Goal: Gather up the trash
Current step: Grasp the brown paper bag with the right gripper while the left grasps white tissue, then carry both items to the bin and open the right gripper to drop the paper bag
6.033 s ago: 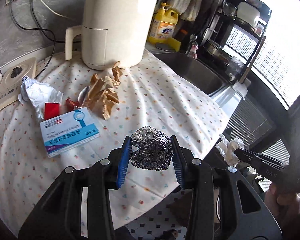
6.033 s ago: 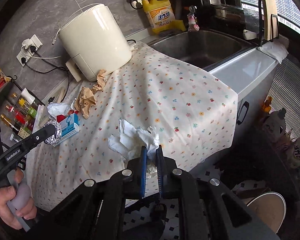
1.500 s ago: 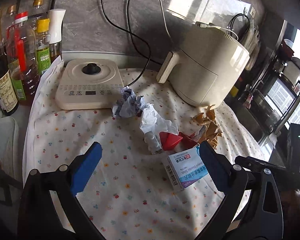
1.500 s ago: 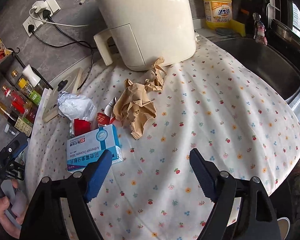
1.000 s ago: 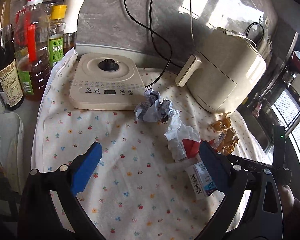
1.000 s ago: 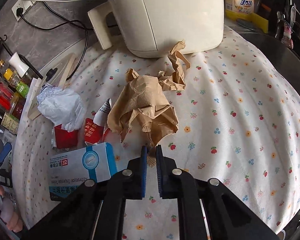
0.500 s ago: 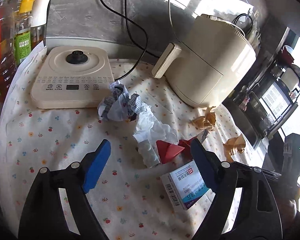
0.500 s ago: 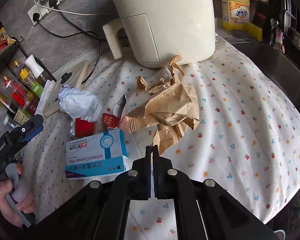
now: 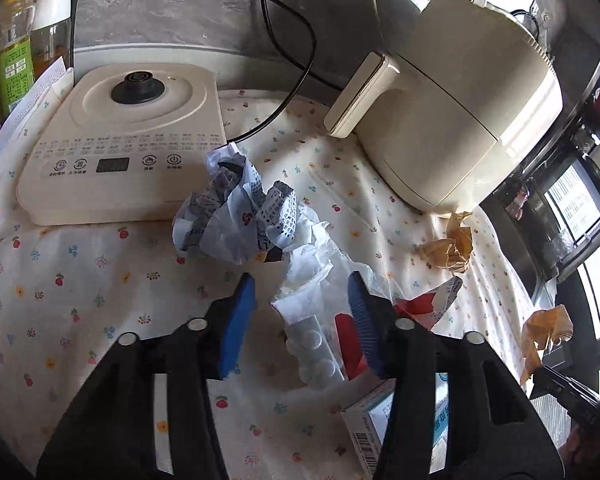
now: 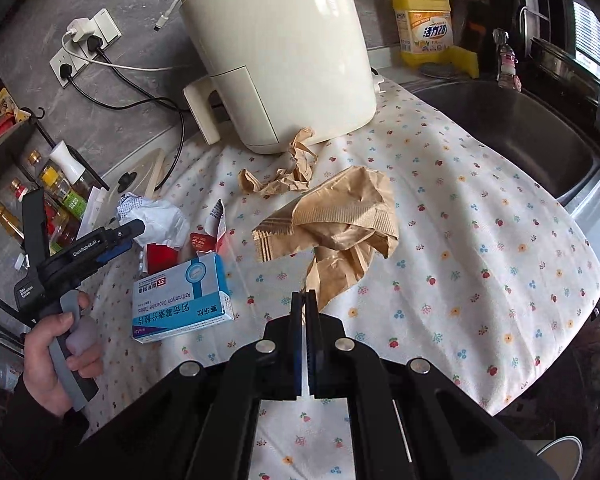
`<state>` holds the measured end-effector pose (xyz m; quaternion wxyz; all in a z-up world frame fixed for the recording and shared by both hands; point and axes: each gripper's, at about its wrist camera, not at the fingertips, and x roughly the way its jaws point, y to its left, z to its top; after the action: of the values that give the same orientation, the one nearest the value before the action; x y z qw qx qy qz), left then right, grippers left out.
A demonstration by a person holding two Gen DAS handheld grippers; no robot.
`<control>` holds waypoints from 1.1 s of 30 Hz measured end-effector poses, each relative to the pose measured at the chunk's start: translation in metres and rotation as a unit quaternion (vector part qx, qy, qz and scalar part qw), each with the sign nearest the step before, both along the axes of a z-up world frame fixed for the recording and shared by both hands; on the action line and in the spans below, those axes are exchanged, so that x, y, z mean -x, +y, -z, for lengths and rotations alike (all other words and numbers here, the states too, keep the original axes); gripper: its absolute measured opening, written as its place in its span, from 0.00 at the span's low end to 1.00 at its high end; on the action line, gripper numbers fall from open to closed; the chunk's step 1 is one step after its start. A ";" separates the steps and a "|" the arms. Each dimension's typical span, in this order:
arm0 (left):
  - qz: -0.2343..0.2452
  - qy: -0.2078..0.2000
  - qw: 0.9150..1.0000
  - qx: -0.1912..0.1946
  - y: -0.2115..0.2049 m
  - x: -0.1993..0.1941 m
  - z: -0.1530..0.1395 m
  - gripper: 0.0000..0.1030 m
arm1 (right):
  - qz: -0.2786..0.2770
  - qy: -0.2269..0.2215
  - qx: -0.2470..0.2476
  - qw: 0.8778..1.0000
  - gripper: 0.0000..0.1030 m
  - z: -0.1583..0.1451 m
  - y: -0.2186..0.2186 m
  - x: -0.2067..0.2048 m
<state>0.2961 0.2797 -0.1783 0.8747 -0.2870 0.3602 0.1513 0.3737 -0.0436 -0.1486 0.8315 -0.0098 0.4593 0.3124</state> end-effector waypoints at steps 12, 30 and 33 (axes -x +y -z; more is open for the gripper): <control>-0.048 -0.067 0.995 -0.052 -0.030 0.040 -0.055 0.03 | 0.014 -0.005 -0.014 1.000 0.03 -0.015 -0.056 0.014; 0.075 -0.094 0.991 -0.058 -0.195 0.019 -0.091 0.03 | 0.113 0.004 -0.020 0.993 0.03 -0.013 -0.215 0.041; 0.124 -0.084 0.987 -0.053 -0.240 0.006 -0.084 0.03 | 0.147 0.011 -0.018 0.989 0.03 -0.007 -0.255 0.048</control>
<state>0.2902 0.0399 -0.0944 0.9276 -0.2053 0.3100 0.0363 0.3257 -0.2989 -0.1413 0.8634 0.0766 0.4589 0.1952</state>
